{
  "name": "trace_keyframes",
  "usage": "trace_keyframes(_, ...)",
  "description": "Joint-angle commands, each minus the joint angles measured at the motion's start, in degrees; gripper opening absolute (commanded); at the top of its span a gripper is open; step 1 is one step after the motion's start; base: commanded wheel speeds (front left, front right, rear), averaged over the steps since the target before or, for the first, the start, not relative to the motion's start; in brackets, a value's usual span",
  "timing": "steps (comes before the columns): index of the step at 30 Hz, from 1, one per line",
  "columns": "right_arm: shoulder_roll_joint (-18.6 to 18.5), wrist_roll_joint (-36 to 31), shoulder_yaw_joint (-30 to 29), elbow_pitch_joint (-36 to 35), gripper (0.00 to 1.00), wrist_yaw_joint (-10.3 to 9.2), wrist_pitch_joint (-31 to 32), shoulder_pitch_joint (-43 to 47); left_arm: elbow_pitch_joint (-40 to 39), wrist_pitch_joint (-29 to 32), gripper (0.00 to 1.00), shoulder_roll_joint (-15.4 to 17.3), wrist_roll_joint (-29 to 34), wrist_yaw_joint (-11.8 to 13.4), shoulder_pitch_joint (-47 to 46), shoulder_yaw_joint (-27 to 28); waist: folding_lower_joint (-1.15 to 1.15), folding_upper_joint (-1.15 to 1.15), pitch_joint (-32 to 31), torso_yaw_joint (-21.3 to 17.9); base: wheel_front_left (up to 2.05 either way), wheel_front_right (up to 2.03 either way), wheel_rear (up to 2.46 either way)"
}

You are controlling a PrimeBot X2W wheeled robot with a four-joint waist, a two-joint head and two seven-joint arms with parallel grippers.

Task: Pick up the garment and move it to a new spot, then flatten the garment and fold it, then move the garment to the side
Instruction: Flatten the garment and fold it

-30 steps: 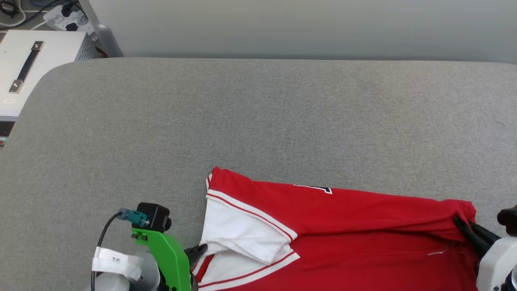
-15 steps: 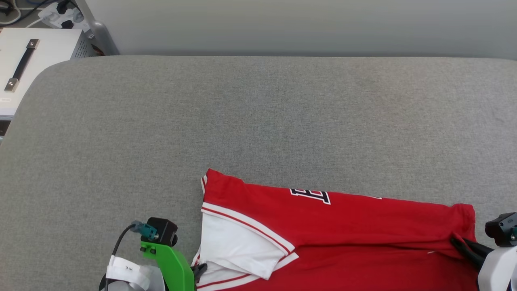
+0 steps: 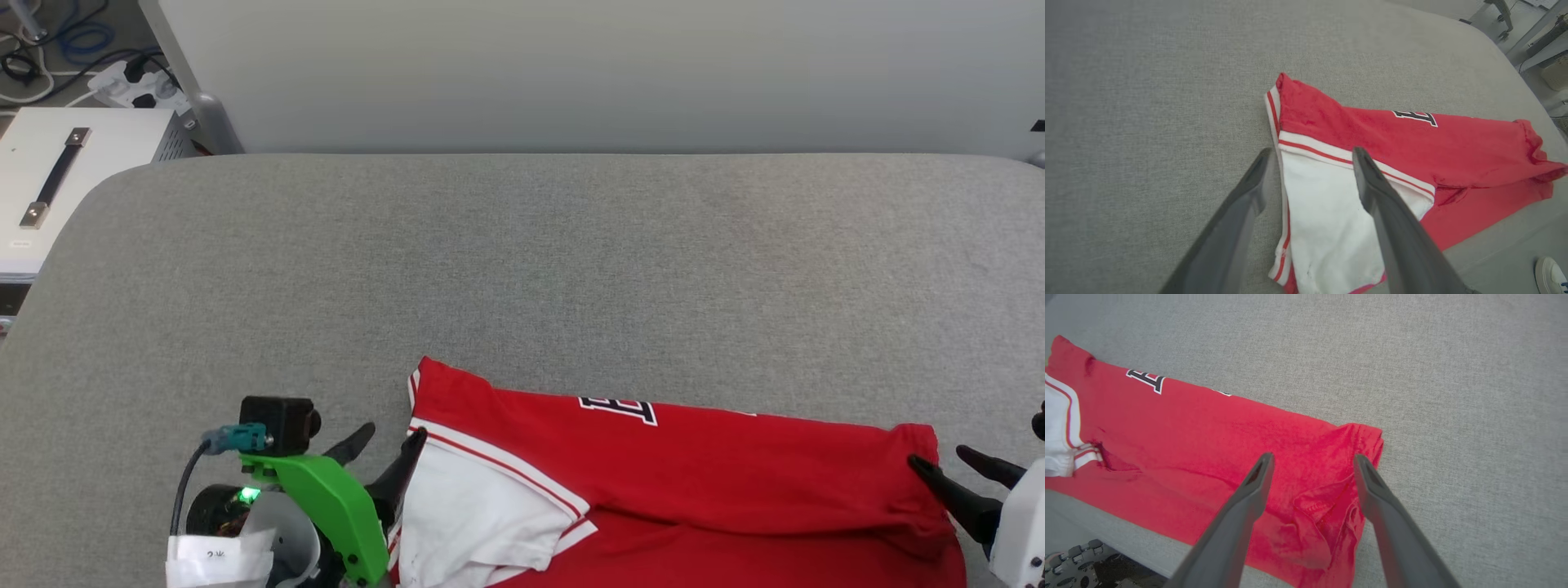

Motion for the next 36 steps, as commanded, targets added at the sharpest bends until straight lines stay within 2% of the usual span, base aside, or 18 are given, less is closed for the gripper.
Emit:
trace_keyframes(1,0.98,0.04,-1.69,-0.25,1.0,-0.04,1.28,1.08,-0.57,-2.12,1.0,-0.67,0.94,0.03,-0.7,0.61,0.0,0.0,-0.16,-0.11,0.0,0.0,0.0)
trace_keyframes(5,4.59,-1.86,-7.54,-0.26,1.0,-0.04,5.78,3.23,-0.62,-9.0,1.0,-1.5,3.98,-0.39,-1.01,1.64,0.0,0.0,-0.19,-0.05,0.0,0.0,0.0)
trace_keyframes(11,11.58,-8.4,-15.9,0.65,1.0,-0.04,11.86,6.47,2.27,-19.27,1.0,-2.24,8.34,-1.08,-0.64,2.68,0.0,0.0,0.51,0.47,0.0,0.0,0.0)
trace_keyframes(15,15.53,-13.57,-20.32,1.68,1.0,-0.04,13.93,7.81,5.38,-23.54,1.0,-2.18,10.55,-0.78,0.29,4.64,0.0,0.0,1.2,0.97,0.0,0.0,0.0)
trace_keyframes(19,18.93,-17.03,-24.29,2.88,1.0,-0.04,14.94,8.39,7.43,-24.75,1.0,-2.8,12.03,-1.65,1.44,7.35,0.0,0.0,2.01,1.59,0.0,0.0,0.0)
trace_keyframes(25,21.67,-18.35,-26.8,4.47,1.0,-0.04,16.61,8.34,8.68,-24.92,1.0,-4.69,14.58,-3.93,2.35,10.78,0.0,0.0,3.47,2.27,0.0,0.0,0.0)
trace_keyframes(32,23.24,-17.71,-25.3,8.05,1.0,-0.04,18.01,7.69,9.24,-24.93,1.0,-7.01,17.45,-6.3,1.67,13.68,0.0,0.0,5.41,2.93,0.0,0.0,0.0)
trace_keyframes(36,25.29,-14.42,-23.33,8.84,1.0,-0.04,17.55,6.86,9.89,-24.94,1.0,-8.06,18.6,-7.44,1.21,14.62,0.0,0.0,5.88,2.99,0.0,0.0,0.0)
